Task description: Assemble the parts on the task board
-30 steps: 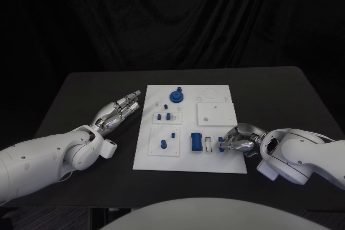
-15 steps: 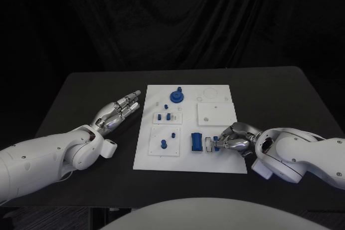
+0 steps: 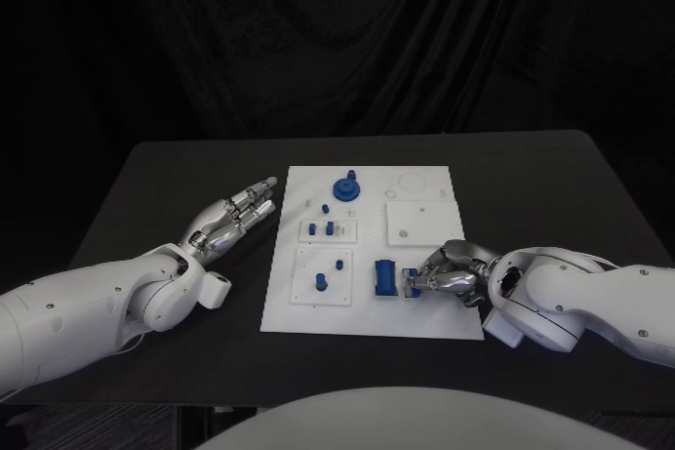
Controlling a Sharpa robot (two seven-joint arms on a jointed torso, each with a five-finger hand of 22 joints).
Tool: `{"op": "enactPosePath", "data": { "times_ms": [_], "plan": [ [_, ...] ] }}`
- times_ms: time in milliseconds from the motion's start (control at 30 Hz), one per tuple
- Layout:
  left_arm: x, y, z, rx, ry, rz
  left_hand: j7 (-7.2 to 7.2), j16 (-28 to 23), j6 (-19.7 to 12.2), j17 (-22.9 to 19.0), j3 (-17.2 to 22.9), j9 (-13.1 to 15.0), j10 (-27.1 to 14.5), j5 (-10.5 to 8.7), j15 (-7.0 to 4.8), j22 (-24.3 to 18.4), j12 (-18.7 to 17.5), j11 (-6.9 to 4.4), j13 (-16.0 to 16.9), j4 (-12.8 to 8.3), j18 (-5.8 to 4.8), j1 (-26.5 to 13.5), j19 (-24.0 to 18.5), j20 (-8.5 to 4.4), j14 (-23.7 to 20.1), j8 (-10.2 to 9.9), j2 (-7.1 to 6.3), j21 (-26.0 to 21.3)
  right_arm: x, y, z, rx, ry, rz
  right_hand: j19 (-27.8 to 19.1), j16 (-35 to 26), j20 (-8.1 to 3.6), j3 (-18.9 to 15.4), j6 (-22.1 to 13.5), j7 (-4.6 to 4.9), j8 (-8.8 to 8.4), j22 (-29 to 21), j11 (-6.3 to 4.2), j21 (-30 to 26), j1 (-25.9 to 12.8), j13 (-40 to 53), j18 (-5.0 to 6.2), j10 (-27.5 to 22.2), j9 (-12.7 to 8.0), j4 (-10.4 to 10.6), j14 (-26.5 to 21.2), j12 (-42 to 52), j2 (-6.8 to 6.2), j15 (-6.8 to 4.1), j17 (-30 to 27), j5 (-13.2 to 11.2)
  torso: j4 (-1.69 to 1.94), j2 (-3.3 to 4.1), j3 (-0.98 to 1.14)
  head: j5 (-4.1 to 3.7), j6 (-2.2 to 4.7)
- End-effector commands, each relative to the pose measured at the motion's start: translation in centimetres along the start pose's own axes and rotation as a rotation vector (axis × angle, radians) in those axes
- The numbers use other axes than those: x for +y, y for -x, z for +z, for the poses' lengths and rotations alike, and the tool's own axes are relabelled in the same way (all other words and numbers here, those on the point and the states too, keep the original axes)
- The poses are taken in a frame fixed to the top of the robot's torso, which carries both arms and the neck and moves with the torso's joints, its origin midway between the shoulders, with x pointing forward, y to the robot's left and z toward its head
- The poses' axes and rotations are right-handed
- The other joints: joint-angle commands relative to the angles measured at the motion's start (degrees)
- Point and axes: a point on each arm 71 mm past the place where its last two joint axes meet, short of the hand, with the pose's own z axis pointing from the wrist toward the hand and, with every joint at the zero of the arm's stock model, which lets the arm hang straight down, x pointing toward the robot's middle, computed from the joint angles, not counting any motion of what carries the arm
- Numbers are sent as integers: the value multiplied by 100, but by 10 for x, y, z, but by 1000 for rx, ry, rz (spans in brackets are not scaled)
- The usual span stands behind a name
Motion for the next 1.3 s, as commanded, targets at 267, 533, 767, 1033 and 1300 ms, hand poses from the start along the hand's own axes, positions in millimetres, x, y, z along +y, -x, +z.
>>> {"op": "enactPosePath", "data": {
  "times_ms": [267,533,767,1033,1300],
  "plan": [
    [-7,-2,0,15,-112,-12,36,-21,-19,-5,42,-1,6,37,48,6,5,31,-7,5,97,48,2,59,-5,0,0,4,-1,-2,4,49,-31,-26,182,-6,45,356,-75,-2,-31,1148,40,-46,-333,1508,48,588,-54,-381,355,15,22,47,160,-448,-2,-3,-1,34,-1],
    [-7,-2,1,18,-110,-14,45,-21,-19,-5,46,-1,4,42,55,9,5,32,-7,4,97,53,4,65,-5,1,5,5,0,-1,6,37,-23,-32,173,-7,63,32,-139,41,-88,1141,77,-71,-625,1508,51,588,-98,-191,355,15,66,75,149,-821,-5,-2,0,46,-1],
    [-7,-2,1,21,-107,-16,55,-21,-25,-5,53,-1,0,47,63,11,4,36,-8,1,97,63,5,73,-5,0,10,6,2,0,7,15,-2,-48,172,-11,86,-289,-159,56,-70,1141,95,-75,-747,1508,53,588,-116,-3,351,15,161,93,131,-1441,2,2,1,45,-1],
    [-6,-2,1,22,-103,-17,68,-21,-28,-5,62,-2,-4,55,74,10,3,41,-9,-5,97,75,6,84,-5,0,14,6,4,0,6,-5,20,-57,174,-7,97,-563,-184,75,-61,1142,112,-73,-885,1508,52,588,-135,187,352,15,165,107,135,-1784,-4,2,3,56,-1],
    [-6,-1,1,22,-98,-17,77,-21,-28,-5,67,-1,-8,58,81,12,2,44,-10,-8,97,83,7,91,-5,0,17,7,6,0,4,-18,44,-57,177,5,81,-811,-91,16,163,1144,67,-66,-861,1508,53,588,-31,296,355,15,214,76,150,-2109,-5,1,0,60,-1]
  ]
}}
